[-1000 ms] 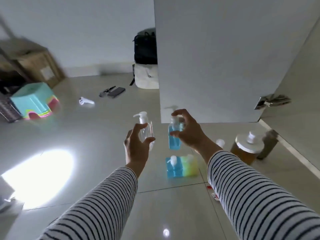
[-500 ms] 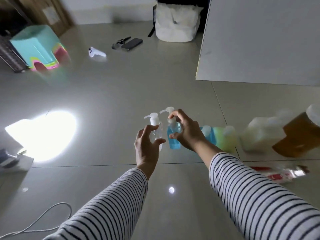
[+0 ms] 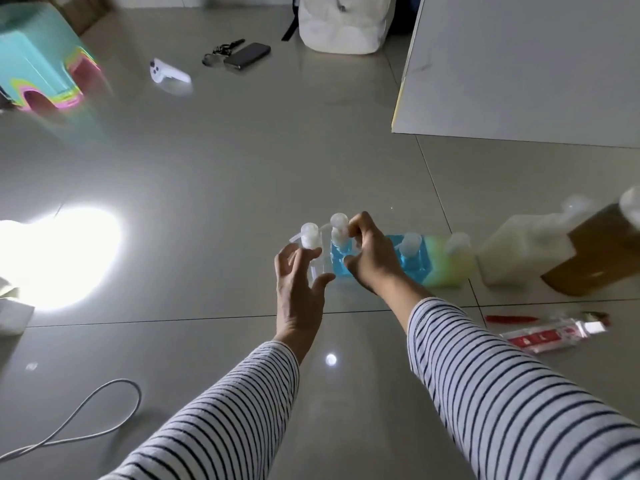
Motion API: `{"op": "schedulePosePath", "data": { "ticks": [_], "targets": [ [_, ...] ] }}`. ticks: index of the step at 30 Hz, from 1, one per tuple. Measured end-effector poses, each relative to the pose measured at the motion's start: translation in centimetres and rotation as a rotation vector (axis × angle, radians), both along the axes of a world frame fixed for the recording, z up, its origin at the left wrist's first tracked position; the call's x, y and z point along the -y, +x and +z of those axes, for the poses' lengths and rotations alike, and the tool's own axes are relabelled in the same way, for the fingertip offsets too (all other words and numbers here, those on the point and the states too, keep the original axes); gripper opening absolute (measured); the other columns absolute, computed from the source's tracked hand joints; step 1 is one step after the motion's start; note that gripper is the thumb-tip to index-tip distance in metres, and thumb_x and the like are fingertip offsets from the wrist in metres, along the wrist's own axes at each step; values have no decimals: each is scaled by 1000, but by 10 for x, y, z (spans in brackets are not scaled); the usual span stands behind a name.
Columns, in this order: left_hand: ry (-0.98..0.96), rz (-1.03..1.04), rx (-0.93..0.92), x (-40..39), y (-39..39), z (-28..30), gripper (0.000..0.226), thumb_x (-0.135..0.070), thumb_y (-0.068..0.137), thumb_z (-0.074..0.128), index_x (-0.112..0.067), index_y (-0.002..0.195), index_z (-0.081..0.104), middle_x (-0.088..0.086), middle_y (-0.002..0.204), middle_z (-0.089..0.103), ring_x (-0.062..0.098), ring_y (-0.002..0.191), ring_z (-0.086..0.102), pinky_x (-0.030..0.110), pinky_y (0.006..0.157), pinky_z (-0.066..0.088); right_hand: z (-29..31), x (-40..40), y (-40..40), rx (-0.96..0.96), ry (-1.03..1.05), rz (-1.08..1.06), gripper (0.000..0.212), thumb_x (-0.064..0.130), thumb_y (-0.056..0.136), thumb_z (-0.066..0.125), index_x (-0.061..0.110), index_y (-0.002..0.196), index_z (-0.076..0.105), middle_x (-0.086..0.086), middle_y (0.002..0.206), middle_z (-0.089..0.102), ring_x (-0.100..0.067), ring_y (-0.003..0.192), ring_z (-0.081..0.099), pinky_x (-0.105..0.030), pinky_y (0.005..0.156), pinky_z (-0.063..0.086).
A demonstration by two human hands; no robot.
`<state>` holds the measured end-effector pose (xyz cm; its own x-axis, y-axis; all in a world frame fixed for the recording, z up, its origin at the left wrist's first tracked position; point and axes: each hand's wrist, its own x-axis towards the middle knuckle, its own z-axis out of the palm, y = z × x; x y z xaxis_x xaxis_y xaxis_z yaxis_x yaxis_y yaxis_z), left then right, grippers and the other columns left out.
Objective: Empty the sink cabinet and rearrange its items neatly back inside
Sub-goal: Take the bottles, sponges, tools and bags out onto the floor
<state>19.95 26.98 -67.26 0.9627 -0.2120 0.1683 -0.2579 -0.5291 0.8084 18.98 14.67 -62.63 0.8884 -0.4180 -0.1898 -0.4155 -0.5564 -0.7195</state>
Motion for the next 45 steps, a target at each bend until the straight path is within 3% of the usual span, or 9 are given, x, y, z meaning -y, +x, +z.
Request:
{"op": "schedulePosePath", "data": {
  "ticks": [5,11,15,20,22,24,28,38,45],
  "targets": [
    [100,-88,16,-15,-7,-1,44,-19,86,66,-24,128,54,6,142,38,9,126,36,21,96,29,11,1,-7,-80,-2,16,44,-4,86,55,19,117,34,-12,116,55,-19,84,52,-18,56,40],
    [176,-54,31,-25,-4,24,48,-22,85,65,-21,129,46,6,130,45,19,114,50,26,84,42,43,4,-20,-337,-180,127,60,11,89,57,15,143,31,-14,137,50,-30,117,54,-31,92,43],
    [381,-49,-61,-27,4,58,38,-34,89,56,-18,122,47,5,123,51,23,109,54,35,86,47,68,5,-27,-535,-381,262,52,23,89,60,8,137,45,-11,135,53,-27,121,53,-31,97,42],
    [805,-318,-129,-16,19,113,36,-29,89,55,-13,121,53,7,118,61,24,107,60,33,88,49,103,14,-36,-573,-459,318,47,29,85,65,12,128,55,-8,127,59,-26,111,58,-34,95,46],
    [875,-387,-108,-2,24,137,39,-31,88,57,-11,121,55,8,120,60,25,109,59,34,90,50,122,23,-44,-523,-470,309,31,29,84,65,10,108,63,-9,109,64,-26,98,59,-29,82,46],
    [921,-446,-41,16,26,161,39,-32,87,58,-7,117,58,10,117,61,26,106,60,35,89,51,145,34,-54,-516,-496,298,23,27,82,65,12,68,55,-5,73,58,-25,77,54,-26,68,40],
    [978,-585,100,65,19,207,43,-35,86,58,-6,118,60,10,121,61,27,111,58,34,95,49,200,69,-83,-536,-545,182,35,24,84,60,14,55,41,-2,59,46,-18,55,48,-31,68,43],
    [860,-886,358,236,-100,328,47,-39,87,60,-4,118,58,11,121,60,24,110,57,29,89,47,306,183,-255,-488,-629,-315,36,21,87,56,14,57,37,-3,60,43,-17,51,42,-28,58,38],
    [785,-1112,447,334,-236,373,53,-47,87,58,-8,123,58,8,124,60,25,116,54,33,98,44,343,244,-395,-571,-633,-595,25,22,84,56,10,65,44,-5,71,51,-25,71,54,-28,66,40]
  ]
}}
